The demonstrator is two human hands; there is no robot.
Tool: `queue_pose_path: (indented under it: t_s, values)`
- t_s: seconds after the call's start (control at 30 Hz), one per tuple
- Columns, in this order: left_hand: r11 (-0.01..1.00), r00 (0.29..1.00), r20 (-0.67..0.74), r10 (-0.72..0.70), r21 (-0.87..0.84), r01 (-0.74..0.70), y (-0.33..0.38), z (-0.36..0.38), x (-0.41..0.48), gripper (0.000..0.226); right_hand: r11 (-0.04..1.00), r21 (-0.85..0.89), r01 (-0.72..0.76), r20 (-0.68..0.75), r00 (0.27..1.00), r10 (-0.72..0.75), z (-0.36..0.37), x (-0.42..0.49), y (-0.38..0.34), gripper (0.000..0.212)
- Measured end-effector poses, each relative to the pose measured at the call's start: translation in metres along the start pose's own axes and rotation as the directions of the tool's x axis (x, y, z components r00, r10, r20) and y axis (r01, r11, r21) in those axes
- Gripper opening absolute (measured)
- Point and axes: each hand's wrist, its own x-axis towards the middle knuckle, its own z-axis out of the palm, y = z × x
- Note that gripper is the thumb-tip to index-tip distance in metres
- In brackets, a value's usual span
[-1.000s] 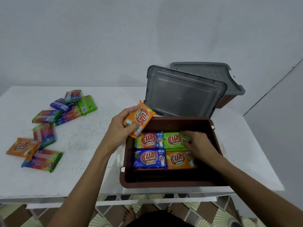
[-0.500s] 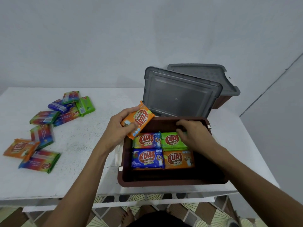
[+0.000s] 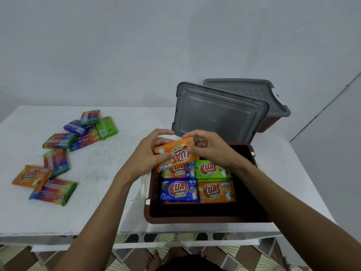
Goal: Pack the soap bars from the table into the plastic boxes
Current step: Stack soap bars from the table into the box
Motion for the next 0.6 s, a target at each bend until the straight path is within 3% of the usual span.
queue_pose_path:
  t_s: [0.17,0.3,0.4,0.53,0.6]
  values:
    - [0.977,0.988,-0.077,0.136,0.177,-0.121,-0.005,-0.008,0.005,0.029,0.993,0.060,-0.105,0.004,0.994,0.105,-0.013,-0.015,0.006,0.028]
    - [0.873,0.954,-0.136,0.267,0.454,-0.180,-0.018,-0.005,0.004,0.023,0.972,0.195,-0.131,0.017,0.991,0.130,-0.018,-0.027,0.018,0.058]
    - [0.761,0.933,-0.079,0.351,0.604,-0.235,-0.031,-0.002,0.003,0.023,0.935,0.317,-0.163,0.026,0.986,0.163,-0.022,-0.035,0.026,0.067]
    - [0.680,0.926,-0.056,0.374,0.695,-0.233,-0.041,0.003,0.003,0.023,0.848,0.508,-0.153,-0.022,0.981,0.190,-0.025,-0.045,0.035,0.060]
    - [0.657,0.923,-0.053,0.381,0.718,-0.229,-0.043,0.004,0.003,0.024,0.892,0.433,-0.130,-0.094,0.978,0.188,-0.027,-0.050,0.036,0.045]
